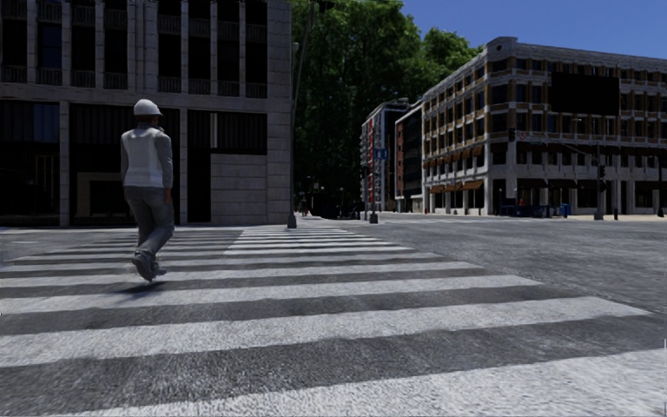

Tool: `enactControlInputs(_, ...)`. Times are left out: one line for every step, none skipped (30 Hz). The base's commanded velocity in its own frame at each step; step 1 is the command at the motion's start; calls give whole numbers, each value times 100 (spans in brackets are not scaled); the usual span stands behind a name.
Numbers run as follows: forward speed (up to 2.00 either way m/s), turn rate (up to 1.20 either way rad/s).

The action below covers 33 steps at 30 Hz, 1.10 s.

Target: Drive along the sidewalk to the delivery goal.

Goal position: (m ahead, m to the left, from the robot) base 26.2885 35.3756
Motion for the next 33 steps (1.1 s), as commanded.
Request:
enactControlInputs(200, 52)
enactControlInputs(200, 52)
enactControlInputs(200, 52)
enactControlInputs(200, 52)
enactControlInputs(200, 52)
enactControlInputs(200, 52)
enactControlInputs(198, 52)
enactControlInputs(197, 53)
enactControlInputs(197, 53)
enactControlInputs(196, 54)
enactControlInputs(194, 55)
enactControlInputs(189, 56)
enactControlInputs(189, 56)
enactControlInputs(187, 56)
enactControlInputs(184, 57)
enactControlInputs(183, 57)
enactControlInputs(183, 57)
enactControlInputs(182, 57)
enactControlInputs(182, 57)
enactControlInputs(182, 56)
enactControlInputs(182, 56)
enactControlInputs(182, 43)
enactControlInputs(181, 0)
enactControlInputs(181, 0)
enactControlInputs(180, 0)
enactControlInputs(179, 0)
enactControlInputs(177, 0)
enactControlInputs(177, 0)
enactControlInputs(167, 0)
enactControlInputs(160, 0)
enactControlInputs(160, 0)
enactControlInputs(157, 0)
enactControlInputs(156, 0)
